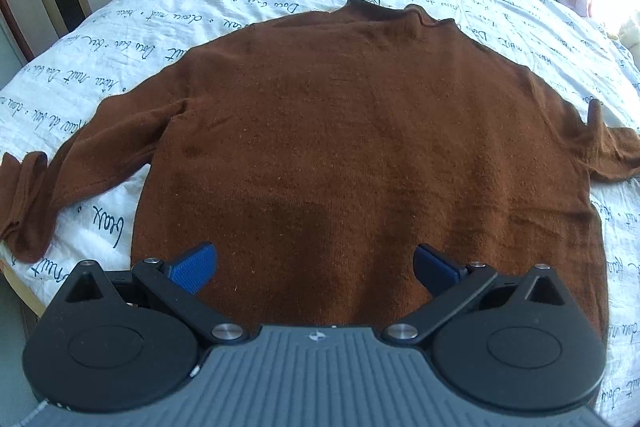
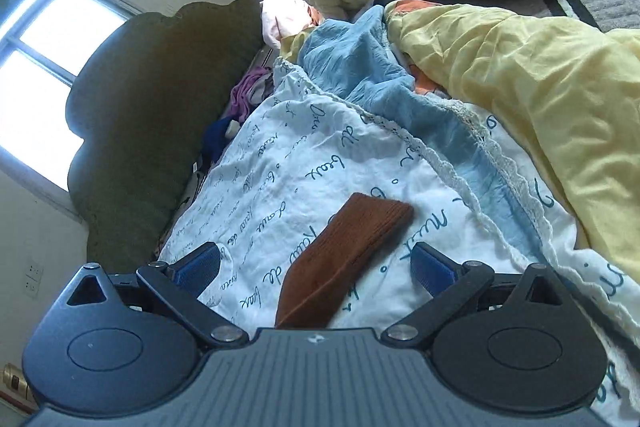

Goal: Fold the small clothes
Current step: 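Grasp the cuff of the sleeve nearest the right tool with the right tool, then lift the sleeve with the right tool, fold it across the sweater body, release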

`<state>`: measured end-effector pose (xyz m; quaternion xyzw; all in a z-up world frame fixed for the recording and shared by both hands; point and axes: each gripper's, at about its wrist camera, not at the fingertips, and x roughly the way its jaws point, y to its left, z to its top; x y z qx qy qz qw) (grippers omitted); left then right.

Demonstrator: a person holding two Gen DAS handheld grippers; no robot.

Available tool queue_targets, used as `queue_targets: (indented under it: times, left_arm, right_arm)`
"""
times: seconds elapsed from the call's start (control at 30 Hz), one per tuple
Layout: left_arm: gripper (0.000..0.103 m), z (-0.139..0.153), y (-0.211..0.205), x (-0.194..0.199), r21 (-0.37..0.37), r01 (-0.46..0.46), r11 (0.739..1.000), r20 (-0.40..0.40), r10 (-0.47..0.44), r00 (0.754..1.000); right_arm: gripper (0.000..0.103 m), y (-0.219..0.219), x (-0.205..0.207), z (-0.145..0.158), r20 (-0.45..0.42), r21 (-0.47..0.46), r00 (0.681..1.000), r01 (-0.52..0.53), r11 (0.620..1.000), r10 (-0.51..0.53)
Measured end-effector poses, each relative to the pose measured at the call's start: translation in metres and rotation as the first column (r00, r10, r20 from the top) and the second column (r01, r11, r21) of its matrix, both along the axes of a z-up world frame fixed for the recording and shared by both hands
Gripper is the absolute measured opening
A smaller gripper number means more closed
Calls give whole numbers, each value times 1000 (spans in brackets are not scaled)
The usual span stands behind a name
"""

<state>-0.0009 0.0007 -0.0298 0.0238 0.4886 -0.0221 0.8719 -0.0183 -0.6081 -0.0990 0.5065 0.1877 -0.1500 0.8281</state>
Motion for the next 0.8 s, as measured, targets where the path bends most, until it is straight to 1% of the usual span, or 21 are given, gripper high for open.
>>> queue_targets:
  times: [0.03,0.07,0.1,0.13,0.17,0.2,0.23,0.27,0.33,0.37,0.4,0.43,0.47,0.5,0.57,0.63,0.73,0.8]
  left_arm:
    - [103,0,-2,1,6,-2,1000,5,2,1000]
    - [103,-1,-4,3,3,-1,1000,1,1,1000]
    - [103,-2,-4,6,-9,4,1000,-13,-5,1000]
    - [103,-3,-5,8,-23,9,1000,-26,-9,1000]
    - [103,-4,-5,10,-36,8,999,-34,-9,999]
    - [103,-4,-4,11,-50,4,999,-34,-6,999]
    - [103,-4,-3,11,-58,1,998,-28,-3,1000]
    - [103,-4,-2,11,-64,1,998,-21,-3,1000]
    - [103,-3,0,8,-79,0,997,5,0,1000]
    - [103,-2,2,7,-89,-1,996,25,3,1000]
    - [103,-1,4,5,-101,-1,995,45,6,999]
    - [103,0,6,3,-115,-9,993,60,16,998]
    - [103,1,9,2,-133,-14,991,59,22,998]
    - [103,2,11,3,-159,-10,987,44,17,999]
    - [103,2,16,6,-225,7,974,-14,-11,1000]
    - [103,0,20,5,-266,5,964,-35,-15,999]
    - [103,0,24,-2,-272,-6,962,-31,-3,999]
    - [103,0,28,-7,-275,-4,961,-20,-1,1000]
  right_arm:
    - [80,-4,3,-2,-1,10,1000,7,1000,-7]
    - [68,-7,9,-5,-18,20,1000,5,1000,-5]
    - [68,-10,14,-9,-30,36,1000,-7,999,8]
    - [65,-10,17,-12,-37,35,999,-7,999,8]
    - [45,-10,20,-13,-63,22,998,-10,1000,11]
    - [17,-9,23,-16,-81,25,997,-16,1000,18]
    - [7,-8,22,-18,-78,27,997,-13,1000,15]
    - [5,-6,20,-17,-64,16,998,-7,1000,8]
    - [5,-1,15,-11,-64,-29,998,-9,1000,7]
    - [5,3,11,-5,-68,-69,998,-8,998,4]
    - [5,4,6,0,-80,-91,997,3,996,-11]
    - [4,4,1,5,-74,-103,997,12,995,-19]
    - [4,4,-4,12,-65,-124,997,24,992,-32]
    - [4,3,-9,19,-74,-149,996,31,988,-43]
    - [4,-1,-20,34,-73,-183,996,31,983,-44]
    - [4,-3,-28,49,-92,-223,994,35,974,-56]
    - [4,0,-48,67,-103,-270,992,43,962,-73]
    - [4,8,-60,66,-133,-291,989,25,956,-67]
